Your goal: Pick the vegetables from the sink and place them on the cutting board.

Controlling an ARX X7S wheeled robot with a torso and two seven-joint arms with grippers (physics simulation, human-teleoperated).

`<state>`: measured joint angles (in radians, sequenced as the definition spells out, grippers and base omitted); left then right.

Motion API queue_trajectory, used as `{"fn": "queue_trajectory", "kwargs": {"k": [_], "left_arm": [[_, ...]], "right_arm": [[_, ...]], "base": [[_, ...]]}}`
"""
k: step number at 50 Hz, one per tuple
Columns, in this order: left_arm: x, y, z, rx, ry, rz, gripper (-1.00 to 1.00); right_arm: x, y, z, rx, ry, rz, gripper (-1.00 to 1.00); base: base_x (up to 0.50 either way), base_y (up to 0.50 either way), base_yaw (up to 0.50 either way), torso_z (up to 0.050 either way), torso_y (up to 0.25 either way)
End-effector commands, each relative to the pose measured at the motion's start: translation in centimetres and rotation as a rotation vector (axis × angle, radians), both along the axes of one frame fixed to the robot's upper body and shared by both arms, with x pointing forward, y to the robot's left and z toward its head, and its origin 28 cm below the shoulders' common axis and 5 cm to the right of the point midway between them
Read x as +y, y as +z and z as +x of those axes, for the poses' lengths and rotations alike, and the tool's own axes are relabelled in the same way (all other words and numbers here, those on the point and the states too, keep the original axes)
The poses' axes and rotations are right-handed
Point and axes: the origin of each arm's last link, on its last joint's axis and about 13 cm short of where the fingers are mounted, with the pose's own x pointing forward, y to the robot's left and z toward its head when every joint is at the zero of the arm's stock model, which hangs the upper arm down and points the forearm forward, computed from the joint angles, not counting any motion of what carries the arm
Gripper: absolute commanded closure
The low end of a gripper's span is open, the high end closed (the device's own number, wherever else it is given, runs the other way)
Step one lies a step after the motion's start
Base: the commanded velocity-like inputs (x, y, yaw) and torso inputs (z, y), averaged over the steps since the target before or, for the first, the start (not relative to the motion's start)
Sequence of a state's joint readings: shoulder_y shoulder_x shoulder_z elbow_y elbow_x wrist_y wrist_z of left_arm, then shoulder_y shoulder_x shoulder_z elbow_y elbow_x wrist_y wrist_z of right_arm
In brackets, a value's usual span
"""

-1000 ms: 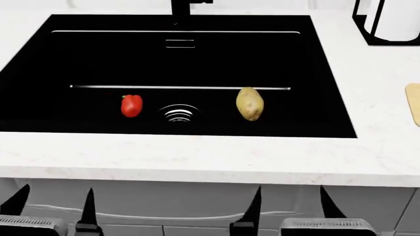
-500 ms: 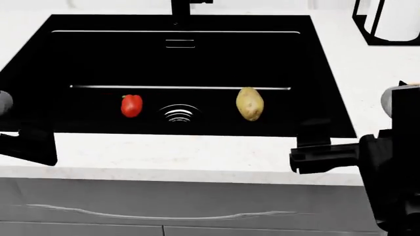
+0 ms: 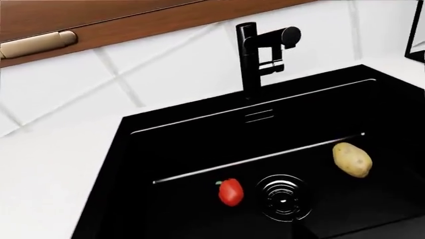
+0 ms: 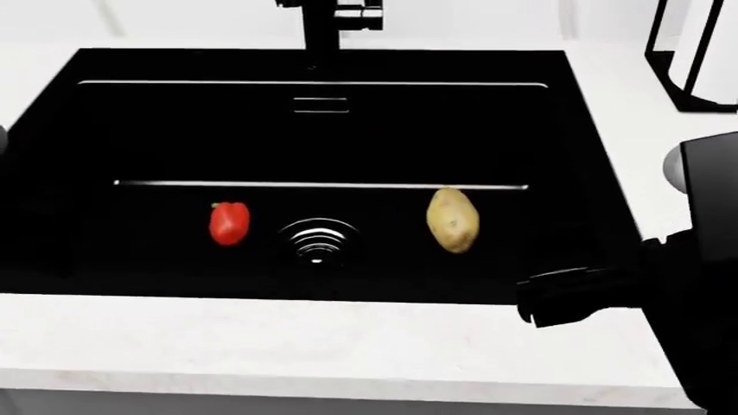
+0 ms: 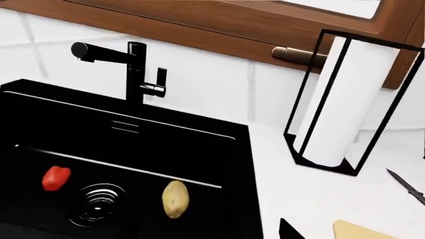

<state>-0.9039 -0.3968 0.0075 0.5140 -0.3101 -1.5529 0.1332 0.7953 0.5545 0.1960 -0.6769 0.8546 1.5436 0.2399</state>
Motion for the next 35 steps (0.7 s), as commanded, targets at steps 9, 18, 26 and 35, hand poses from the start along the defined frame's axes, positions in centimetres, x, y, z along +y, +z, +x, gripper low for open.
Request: {"fn": "queue_trajectory", "kwargs": {"k": [9,18,26,35], "left_arm": [[-0.7,-0.5,-0.3,0.056,-0.047,-0.010,-1.00],[-0.9,-1.1,0.1,0.073,-0.052,-0.024,-1.00],[-0.9,-1.0,-0.1,0.084,-0.055,-0.031,-1.00],[-1.1,-1.3,-0.2,0.128,-0.070,-0.051,-1.00]], "right_arm": [[-0.1,-0.7,0.0,0.044,0.031,0.014,-1.00],[0.2,-1.2,0.5,0.056,0.044,0.015,-1.00],[0.4,-1.6,0.6,0.061,0.053,0.018,-1.00],[0.2,-1.6,0.5,0.074,0.051,0.025,-1.00]], "base": [[0.47,0.01,0.00,0.000,0.000],[0.50,0.00,0.00,0.000,0.000],[0.50,0.00,0.00,0.000,0.002],[0.50,0.00,0.00,0.000,0.001]]}}
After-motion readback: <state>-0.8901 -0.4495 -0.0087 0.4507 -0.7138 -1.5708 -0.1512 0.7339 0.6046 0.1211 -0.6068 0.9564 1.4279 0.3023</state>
